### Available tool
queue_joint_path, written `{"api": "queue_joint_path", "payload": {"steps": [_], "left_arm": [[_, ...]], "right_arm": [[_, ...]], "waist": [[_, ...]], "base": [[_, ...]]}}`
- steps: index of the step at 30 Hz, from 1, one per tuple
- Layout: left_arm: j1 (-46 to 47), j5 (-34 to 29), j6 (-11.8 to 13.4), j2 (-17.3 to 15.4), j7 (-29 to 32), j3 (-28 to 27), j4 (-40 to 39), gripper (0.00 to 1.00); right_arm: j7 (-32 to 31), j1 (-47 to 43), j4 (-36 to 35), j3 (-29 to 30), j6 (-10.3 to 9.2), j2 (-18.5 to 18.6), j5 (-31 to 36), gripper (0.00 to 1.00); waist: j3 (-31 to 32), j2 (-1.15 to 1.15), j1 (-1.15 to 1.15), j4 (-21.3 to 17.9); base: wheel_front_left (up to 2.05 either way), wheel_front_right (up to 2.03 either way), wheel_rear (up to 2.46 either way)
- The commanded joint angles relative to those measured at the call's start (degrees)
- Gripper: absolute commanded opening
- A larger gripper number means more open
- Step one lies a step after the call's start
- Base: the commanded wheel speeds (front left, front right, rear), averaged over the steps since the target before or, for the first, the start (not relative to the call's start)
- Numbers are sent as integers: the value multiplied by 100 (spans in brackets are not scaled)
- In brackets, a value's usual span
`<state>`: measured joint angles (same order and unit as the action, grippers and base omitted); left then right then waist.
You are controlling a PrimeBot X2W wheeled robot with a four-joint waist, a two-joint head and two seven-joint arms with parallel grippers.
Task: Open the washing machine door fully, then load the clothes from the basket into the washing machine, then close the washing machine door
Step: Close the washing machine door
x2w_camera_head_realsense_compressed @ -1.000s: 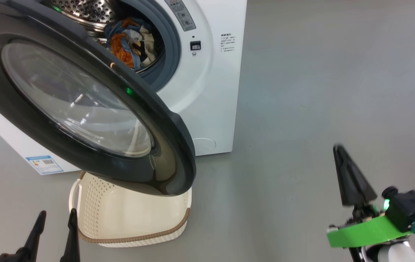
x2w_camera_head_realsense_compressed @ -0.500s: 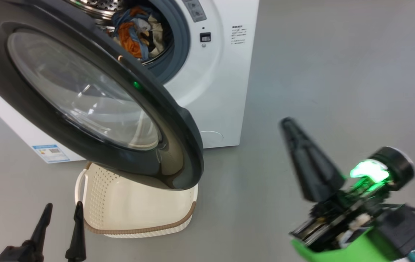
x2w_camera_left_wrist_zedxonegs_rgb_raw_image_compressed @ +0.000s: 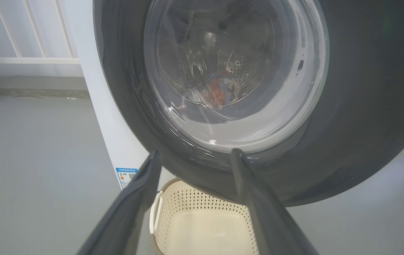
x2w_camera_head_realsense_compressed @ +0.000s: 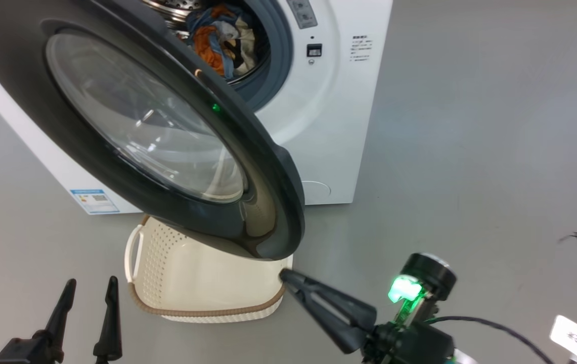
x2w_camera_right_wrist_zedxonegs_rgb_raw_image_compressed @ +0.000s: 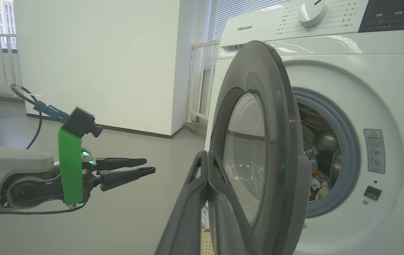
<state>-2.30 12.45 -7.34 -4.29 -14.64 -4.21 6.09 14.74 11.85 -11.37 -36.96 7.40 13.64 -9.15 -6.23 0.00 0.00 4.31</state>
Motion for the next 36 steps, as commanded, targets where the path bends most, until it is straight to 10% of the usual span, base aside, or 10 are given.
{"api": "queue_joint_path", "payload": {"steps": [1,14,36], "left_arm": [[167,54,-14,-56,-36,-174,-136,100],[374,167,-14,-34,-36,10,-145,100],[1233,478,-14,-62,-36,427,-165,100]], "right_arm": [[26,194,-47,-188,9,11,-112,0],[26,665,1264,-612,9,128,-449,0],[26,1773,2374,403,9,-348,55,0]], "waist": [[-8,0,0,49],[-525,0,0,425],[-1633,0,0,804]], "base": [[0,0,0],[0,0,0],[0,0,0]]}}
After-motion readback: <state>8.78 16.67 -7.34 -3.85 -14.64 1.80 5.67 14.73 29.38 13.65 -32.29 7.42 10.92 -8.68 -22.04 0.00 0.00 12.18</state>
